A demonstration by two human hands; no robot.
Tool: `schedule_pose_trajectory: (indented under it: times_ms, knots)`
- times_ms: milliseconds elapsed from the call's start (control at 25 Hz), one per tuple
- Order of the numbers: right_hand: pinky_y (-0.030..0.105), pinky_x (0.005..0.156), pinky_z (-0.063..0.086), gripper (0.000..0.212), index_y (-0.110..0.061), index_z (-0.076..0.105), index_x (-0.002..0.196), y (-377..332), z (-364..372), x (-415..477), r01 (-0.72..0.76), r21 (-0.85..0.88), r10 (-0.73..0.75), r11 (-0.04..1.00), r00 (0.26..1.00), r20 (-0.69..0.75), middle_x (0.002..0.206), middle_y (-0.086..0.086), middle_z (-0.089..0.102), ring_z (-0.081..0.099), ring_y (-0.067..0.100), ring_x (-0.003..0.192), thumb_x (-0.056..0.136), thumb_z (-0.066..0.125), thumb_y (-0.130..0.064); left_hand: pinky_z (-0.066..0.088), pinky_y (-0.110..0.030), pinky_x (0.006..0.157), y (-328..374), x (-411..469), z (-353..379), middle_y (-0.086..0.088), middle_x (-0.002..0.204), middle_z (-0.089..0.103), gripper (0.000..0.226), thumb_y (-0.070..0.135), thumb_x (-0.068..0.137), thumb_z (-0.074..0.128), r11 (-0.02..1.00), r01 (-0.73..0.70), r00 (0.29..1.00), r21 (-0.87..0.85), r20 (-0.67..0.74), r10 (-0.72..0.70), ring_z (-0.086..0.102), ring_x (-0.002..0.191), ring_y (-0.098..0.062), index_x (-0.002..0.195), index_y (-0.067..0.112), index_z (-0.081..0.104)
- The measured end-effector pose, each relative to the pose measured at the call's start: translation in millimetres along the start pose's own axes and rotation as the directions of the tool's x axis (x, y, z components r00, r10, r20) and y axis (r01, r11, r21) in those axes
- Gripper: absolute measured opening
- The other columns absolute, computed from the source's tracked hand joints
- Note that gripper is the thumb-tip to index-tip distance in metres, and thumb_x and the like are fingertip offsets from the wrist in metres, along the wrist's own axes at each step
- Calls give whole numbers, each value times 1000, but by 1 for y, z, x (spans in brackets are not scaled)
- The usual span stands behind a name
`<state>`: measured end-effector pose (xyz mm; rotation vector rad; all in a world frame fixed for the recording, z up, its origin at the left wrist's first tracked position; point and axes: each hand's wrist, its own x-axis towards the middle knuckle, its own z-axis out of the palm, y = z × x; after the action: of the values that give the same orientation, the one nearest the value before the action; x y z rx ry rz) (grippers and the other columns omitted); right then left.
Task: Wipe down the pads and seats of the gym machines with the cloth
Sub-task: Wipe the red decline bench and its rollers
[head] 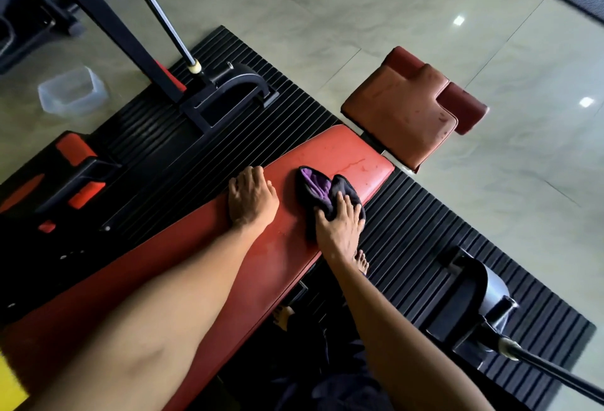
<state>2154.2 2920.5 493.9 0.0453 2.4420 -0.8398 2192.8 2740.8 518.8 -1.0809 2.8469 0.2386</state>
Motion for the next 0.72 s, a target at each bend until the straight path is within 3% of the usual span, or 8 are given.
schedule_pose_trajectory:
  times_ms: [120,200,280,360,440,520,600,720]
  knots:
    - [45,127,1,64,-32,34,157,-28,-3,45,69,-79,-65,994,996,55,167,-3,25,9,24,157,97,54,-48,32,-52,108,0,4,9,-15,125,62,43,34,99,45,996,28,1000,87,-3,-28,54,120,-34,132,7,54]
    - [44,128,5,60,-30,40,154,-50,0,50,211,-74,-202,975,972,118,166,-3,29,15,24,156,98,56,-39,35,-51,105,1,5,10,-15,123,63,46,34,98,43,993,39,999,110,-6,-39,55,116,-34,133,8,55]
    - [44,128,9,61,-29,43,153,-53,0,32,399,-25,-386,917,900,201,165,-3,31,17,22,155,95,60,-27,39,-49,99,-1,5,10,-15,120,64,49,31,92,41,992,22,1000,126,2,-22,57,110,-35,132,8,56]
    - [44,128,9,67,-30,41,154,-28,-12,12,497,-6,-477,868,837,268,164,-5,30,13,17,155,92,63,-21,39,-48,96,-2,3,11,-15,119,64,52,29,88,44,989,9,1000,147,8,-10,58,108,-36,133,8,55]
    - [49,127,9,68,-32,39,155,1,-29,18,496,-51,-463,867,839,286,165,-6,29,10,14,155,92,62,-21,39,-47,94,1,3,8,-13,119,64,50,34,93,39,990,48,999,131,5,-49,59,105,-34,134,10,55]
    - [54,126,12,67,-32,38,156,6,-38,50,394,-93,-359,915,896,263,166,-3,27,13,21,156,92,57,-25,37,-47,92,3,3,7,-11,121,63,50,38,97,32,989,59,998,137,24,-63,58,104,-33,134,13,54]
    - [52,127,8,68,-33,36,157,-20,-34,92,295,-136,-251,946,929,271,167,0,25,14,27,155,92,54,-23,37,-46,93,2,5,8,-10,124,62,49,39,98,33,987,60,997,152,31,-65,57,106,-32,137,14,52]
    - [48,126,13,69,-34,39,155,-69,-15,119,396,-196,-320,897,888,329,165,3,31,22,26,153,90,55,-20,38,-47,93,2,5,8,-8,122,62,50,39,97,35,986,79,996,149,32,-84,57,105,-31,137,15,52]
